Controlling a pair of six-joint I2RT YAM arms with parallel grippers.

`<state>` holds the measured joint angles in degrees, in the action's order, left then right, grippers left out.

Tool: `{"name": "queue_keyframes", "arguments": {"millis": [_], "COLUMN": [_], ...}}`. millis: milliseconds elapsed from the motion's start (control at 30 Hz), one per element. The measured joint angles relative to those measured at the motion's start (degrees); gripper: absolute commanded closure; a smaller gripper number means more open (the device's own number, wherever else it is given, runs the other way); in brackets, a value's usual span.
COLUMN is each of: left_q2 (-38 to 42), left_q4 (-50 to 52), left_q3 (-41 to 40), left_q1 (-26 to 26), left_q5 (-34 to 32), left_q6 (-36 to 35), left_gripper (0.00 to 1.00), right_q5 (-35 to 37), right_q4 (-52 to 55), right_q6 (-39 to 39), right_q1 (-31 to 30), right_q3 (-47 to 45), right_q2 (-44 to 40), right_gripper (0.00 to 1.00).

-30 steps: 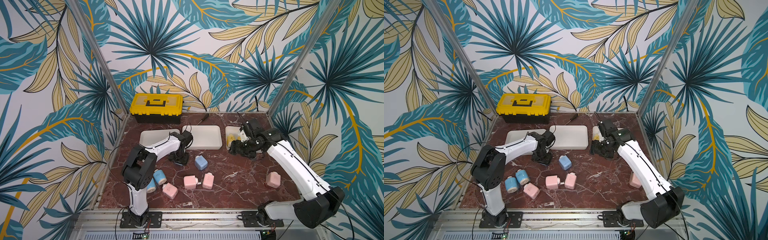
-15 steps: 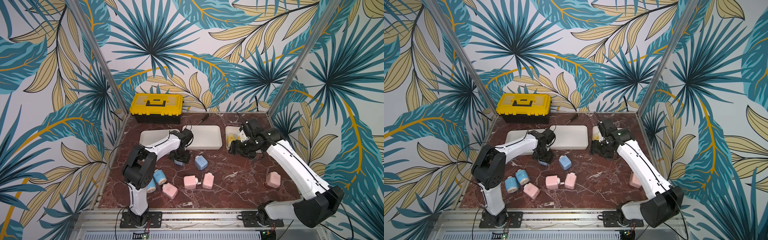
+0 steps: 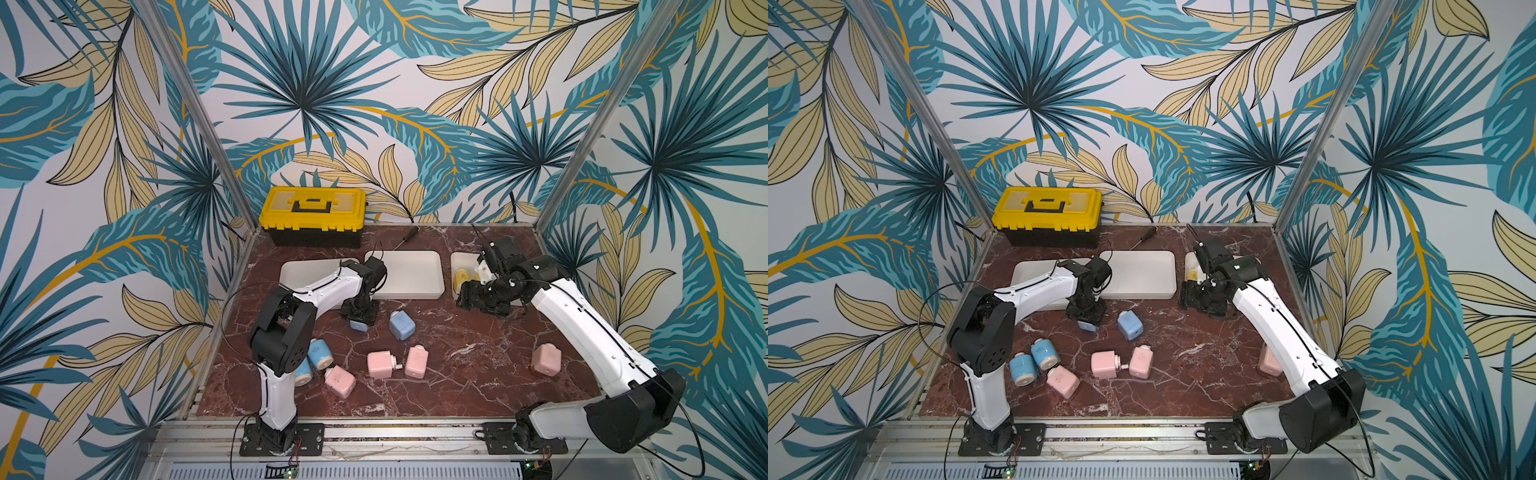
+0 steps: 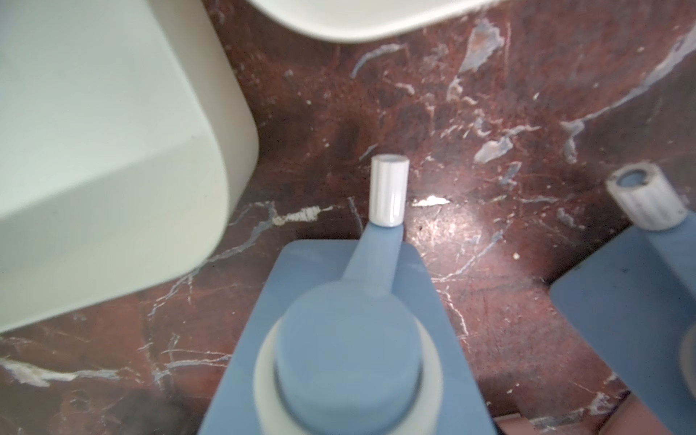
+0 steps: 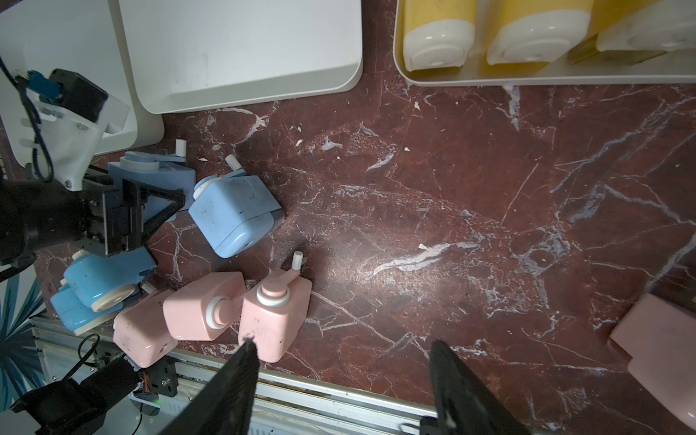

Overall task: Place the pencil sharpeners by color into the storage box
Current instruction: Pick up the pencil sharpener from the center of the board, then place the pencil sharpener in the storage box.

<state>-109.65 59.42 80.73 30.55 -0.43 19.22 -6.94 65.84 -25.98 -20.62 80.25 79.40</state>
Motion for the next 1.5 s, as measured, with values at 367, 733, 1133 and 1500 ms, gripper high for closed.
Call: {"name": "queue_keyframes", "arguments": {"millis": [367,733,1133,1500], "left_q2": [12.87,13.11,2.86,-2.93], "left_q4": [2.23,2.99,3.15,3.19], "left_q3": [1.73,8.07,8.96,9.57], "left_q1": [-0.72,-14.58,-27.61,-32.65], "left_q5": [-0.11,-4.9,-10.12,-9.6], "left_q6": [0.74,-4.13,-13.16,-16.5], "left_gripper": [0.47,0.48,0.55,0.57], "right_q5": [-0.87,-1.95,-4.24,-5.2], "right_q4": [-0.28,-0.96,-1.57,-3.08], "right_q6": [0.55,2.03,2.43,1.77], "right_q1": [0.0,-0.02,-0.02,0.0], "right_q3": [0.87,2.38,7.89,8.57], "right_q2": [0.79,4.48,11.04,15.72], "right_gripper": [0.27,0.27,0.27,0.27]}}
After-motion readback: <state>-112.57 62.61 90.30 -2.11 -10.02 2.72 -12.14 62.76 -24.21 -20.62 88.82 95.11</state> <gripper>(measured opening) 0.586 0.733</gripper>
